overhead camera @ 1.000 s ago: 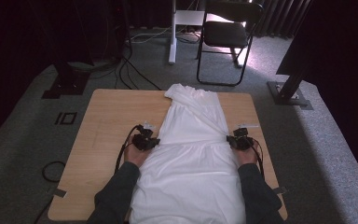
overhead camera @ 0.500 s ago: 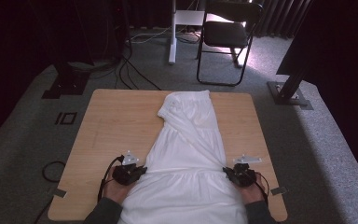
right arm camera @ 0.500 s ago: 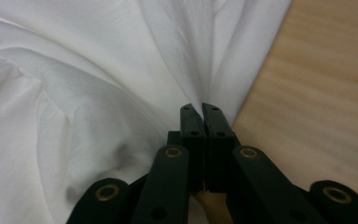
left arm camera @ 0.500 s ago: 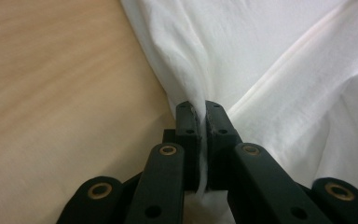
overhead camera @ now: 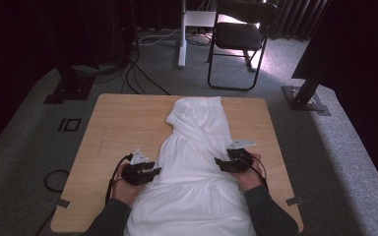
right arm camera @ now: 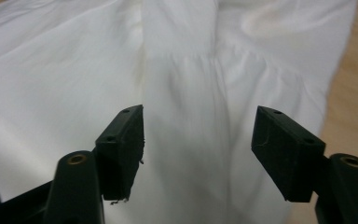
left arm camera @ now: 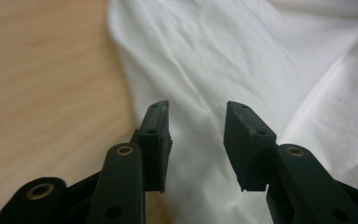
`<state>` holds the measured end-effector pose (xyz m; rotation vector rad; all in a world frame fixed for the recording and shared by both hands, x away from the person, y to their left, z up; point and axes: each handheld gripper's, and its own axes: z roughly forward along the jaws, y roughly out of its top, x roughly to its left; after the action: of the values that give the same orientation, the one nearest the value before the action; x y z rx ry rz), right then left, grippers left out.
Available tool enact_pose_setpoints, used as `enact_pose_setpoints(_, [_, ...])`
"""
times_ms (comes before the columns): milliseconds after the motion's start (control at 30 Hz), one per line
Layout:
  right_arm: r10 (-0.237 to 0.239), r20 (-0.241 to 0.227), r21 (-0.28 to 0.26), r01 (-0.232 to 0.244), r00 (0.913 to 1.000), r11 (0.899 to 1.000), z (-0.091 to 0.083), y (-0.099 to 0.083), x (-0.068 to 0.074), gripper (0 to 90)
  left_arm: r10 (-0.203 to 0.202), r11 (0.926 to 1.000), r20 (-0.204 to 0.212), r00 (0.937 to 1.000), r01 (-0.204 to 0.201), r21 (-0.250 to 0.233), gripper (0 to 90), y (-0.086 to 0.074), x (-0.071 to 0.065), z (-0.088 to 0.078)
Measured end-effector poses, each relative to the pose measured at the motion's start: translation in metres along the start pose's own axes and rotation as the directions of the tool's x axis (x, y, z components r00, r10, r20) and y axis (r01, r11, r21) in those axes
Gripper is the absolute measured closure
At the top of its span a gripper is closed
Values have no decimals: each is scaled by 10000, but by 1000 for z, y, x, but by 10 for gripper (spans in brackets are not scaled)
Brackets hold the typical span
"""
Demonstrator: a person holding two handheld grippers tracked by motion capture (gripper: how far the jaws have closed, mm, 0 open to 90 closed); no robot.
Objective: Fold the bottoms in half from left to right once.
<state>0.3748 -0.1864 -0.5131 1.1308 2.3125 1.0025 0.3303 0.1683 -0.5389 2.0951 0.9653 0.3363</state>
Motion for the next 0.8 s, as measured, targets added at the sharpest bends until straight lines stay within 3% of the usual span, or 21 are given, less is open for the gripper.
enact_pose_setpoints(100, [-211, 110, 394, 207, 9997, 9990, 29, 15, 4, 245, 237, 9993, -137, 9996, -233, 308, 601, -7, -6, 9])
enact_pose_setpoints(200, [-546, 292, 867, 519, 9981, 9949, 52, 23, 9, 198, -26, 9995, -56, 10000, 28, 310, 594, -9, -3, 9])
enact_pose_setpoints(267, [-1198, 581, 1227, 1120, 9911, 9861, 65, 27, 11, 222, -14, 9995, -69, 10000, 17, 328, 590, -10, -3, 11])
enact_pose_setpoints(333, [-1482, 1058, 1416, 1326, 9833, 9810, 73, 27, 7, 350, 12, 9997, -98, 10000, -9, 255, 589, -12, -4, 11])
enact_pose_setpoints(400, [-1159, 1501, 1270, 971, 9819, 9871, 69, 29, -2, 522, 57, 9996, -129, 9999, -53, 285, 589, -12, -4, 10])
enact_pose_setpoints(433, [-1066, 1850, 1170, 858, 9769, 9894, 65, 30, -8, 678, 76, 9996, -137, 9999, -72, 286, 588, -12, -5, 10])
enact_pose_setpoints(500, [-649, 2494, 906, 435, 9662, 9949, 54, 31, -24, 849, 67, 9996, -135, 9999, -63, 289, 587, -12, -5, 10])
enact_pose_setpoints(567, [409, 2626, 409, -535, 9640, 9977, 43, 28, -46, 869, 121, 9995, -167, 9998, -116, 302, 587, -12, -6, 10])
enact_pose_setpoints(600, [1224, 2509, 146, -1302, 9602, 9914, 38, 24, -59, 868, 146, 9994, -152, 9998, -141, 303, 587, -12, -7, 10])
enact_pose_setpoints(667, [2267, 1850, -1, -2307, 9562, 9730, 37, 14, -74, 862, 290, 9991, -245, 9993, -282, 332, 586, -13, -9, 11])
enact_pose_setpoints(767, [2367, 1638, 391, -2460, 9577, 9685, 47, 1, -77, 820, 482, 9979, -423, 9979, -463, 450, 599, -13, -13, 10])
enact_pose_setpoints(800, [2474, 1515, 433, -2565, 9570, 9656, 51, -3, -78, 822, 508, 9976, -366, 9980, -490, 488, 641, -13, -15, 9])
